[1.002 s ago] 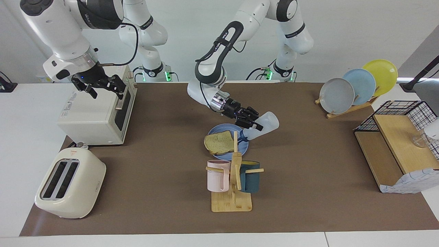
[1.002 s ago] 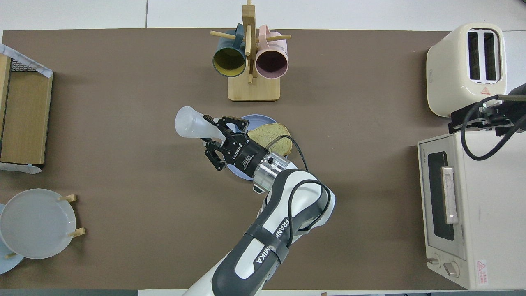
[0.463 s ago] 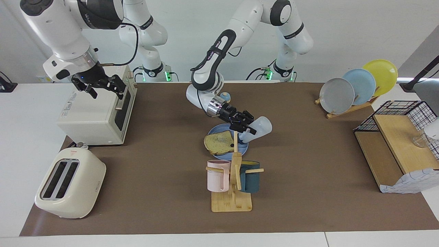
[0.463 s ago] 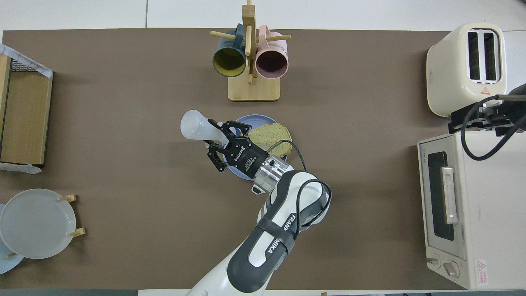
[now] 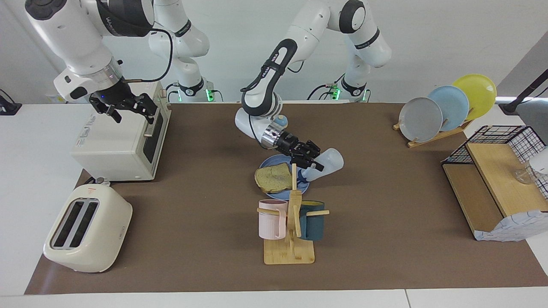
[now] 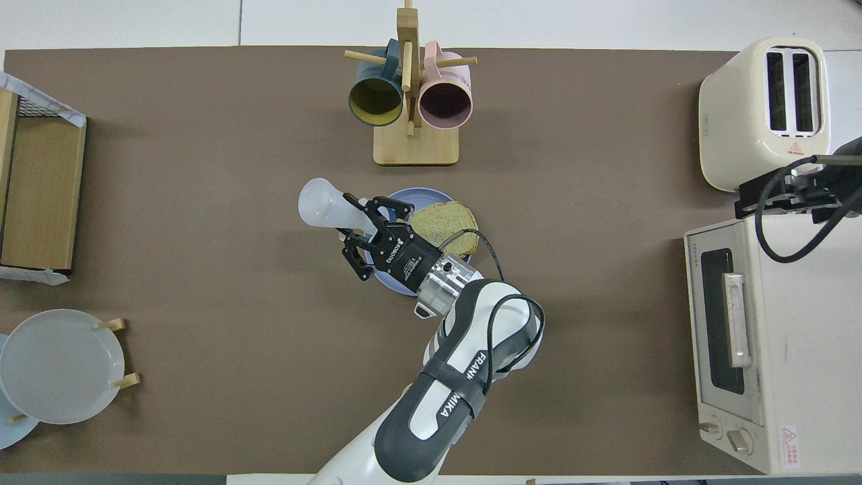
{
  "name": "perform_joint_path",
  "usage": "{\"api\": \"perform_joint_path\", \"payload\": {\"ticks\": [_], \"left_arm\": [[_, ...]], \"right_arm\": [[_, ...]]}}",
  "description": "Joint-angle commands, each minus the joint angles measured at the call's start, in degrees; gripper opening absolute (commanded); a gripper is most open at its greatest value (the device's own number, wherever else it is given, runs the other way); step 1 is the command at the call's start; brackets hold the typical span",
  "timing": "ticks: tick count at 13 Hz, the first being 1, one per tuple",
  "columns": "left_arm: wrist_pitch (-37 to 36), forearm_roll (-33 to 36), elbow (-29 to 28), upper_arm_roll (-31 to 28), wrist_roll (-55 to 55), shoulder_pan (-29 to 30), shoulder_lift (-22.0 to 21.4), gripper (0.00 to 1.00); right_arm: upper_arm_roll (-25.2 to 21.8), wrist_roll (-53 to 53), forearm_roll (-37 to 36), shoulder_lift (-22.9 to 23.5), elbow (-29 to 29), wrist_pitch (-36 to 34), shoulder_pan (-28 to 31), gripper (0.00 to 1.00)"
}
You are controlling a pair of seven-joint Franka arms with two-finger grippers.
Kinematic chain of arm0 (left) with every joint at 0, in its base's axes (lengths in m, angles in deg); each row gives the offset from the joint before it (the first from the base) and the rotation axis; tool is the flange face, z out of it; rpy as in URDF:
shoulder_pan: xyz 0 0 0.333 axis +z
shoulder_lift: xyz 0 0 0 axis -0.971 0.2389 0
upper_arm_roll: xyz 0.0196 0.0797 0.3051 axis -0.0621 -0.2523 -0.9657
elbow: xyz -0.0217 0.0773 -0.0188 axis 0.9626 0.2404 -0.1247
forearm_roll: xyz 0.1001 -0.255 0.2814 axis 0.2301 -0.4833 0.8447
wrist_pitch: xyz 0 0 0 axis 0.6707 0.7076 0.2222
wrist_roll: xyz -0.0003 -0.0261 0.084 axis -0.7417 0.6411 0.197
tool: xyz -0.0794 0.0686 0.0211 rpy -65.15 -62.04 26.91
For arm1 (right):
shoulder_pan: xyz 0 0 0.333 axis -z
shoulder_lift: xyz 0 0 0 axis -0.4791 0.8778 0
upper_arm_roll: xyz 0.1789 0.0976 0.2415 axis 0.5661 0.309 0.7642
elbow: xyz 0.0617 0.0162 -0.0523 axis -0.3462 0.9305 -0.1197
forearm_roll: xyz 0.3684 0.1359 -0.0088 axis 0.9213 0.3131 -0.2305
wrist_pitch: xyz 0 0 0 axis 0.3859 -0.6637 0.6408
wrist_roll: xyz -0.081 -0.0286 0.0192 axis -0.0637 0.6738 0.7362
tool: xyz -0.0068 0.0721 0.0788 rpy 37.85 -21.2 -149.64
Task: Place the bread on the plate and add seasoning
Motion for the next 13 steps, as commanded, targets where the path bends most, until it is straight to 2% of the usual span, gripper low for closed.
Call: {"api": "perform_joint_path", "payload": {"ticks": [1,2,4,6,9,12,13], "left_arm": [[-2.47,-2.03,0.43,-0.51,0.15,-3.47,0.04,0.0],[-2.22,-3.17,0.6,-0.59,0.06,-3.74,-0.31,0.0],[-0.46,-3.79,0.78,-0.68,0.06,-2.52,-4.15,0.0],[-0.28,-4.14,0.95,-0.77,-0.11,-1.29,-5.4,0.0],[1.3,-6.69,0.17,-0.77,0.06,1.95,-10.49,0.0],[5.24,-12.91,0.16,-0.86,-1.95,5.73,-13.13,0.0],[7.35,-15.46,0.08,-0.77,-2.22,7.92,-15.49,0.0]], "right_arm": [[0.19,-1.15,-0.09,-1.11,1.3,0.15,0.59,1.0],[0.19,-1.15,-0.09,-1.11,1.3,0.15,0.59,1.0],[0.19,-1.15,-0.09,-1.11,1.3,0.15,0.51,1.0],[0.19,-1.15,-0.09,-1.11,1.3,0.15,0.51,1.0],[0.19,-1.15,-0.09,-1.11,1.3,0.15,0.59,1.0],[0.19,-1.15,-0.09,-1.11,1.3,0.15,0.59,1.0],[0.19,-1.15,0.0,-1.11,1.3,0.15,0.51,1.0]]}}
